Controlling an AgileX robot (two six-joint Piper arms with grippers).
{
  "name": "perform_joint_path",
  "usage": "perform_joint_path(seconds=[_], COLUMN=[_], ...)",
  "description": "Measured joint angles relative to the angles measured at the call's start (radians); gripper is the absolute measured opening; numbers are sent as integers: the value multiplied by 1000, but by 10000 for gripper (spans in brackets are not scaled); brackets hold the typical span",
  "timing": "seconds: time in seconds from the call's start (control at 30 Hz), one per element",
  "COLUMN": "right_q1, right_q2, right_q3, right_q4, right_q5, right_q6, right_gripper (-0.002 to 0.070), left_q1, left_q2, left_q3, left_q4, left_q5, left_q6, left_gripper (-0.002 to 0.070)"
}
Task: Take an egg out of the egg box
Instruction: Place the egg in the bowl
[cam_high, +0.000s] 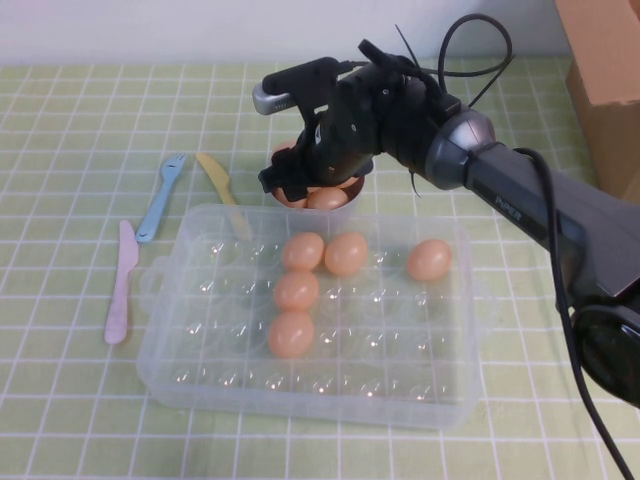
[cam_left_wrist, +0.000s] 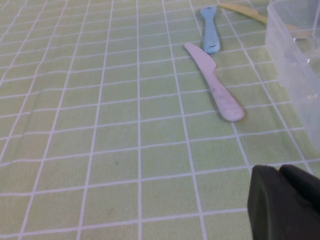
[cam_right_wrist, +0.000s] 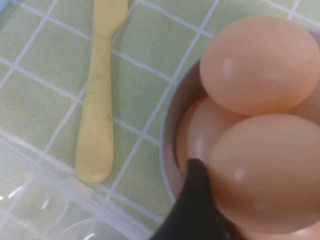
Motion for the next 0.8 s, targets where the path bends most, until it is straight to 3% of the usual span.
perform_joint_path(seconds=[0.17, 0.53, 0.67, 0.8], right_q1=[0, 15, 40, 72], right_q2=[0, -60, -120, -193], right_q3=[0, 0, 0, 0], right_q4=[0, -2, -6, -34], right_q5=[5, 58, 159, 300], right_q6=[0, 0, 0, 0], right_gripper=[523, 531, 463, 288], left_q1=[0, 0, 0, 0], left_q2=[0, 0, 0, 0], left_q3=[0, 0, 0, 0], left_q4=[0, 0, 0, 0], left_q5=[0, 0, 0, 0], left_q6=[0, 0, 0, 0], left_gripper=[-5, -5, -5, -5])
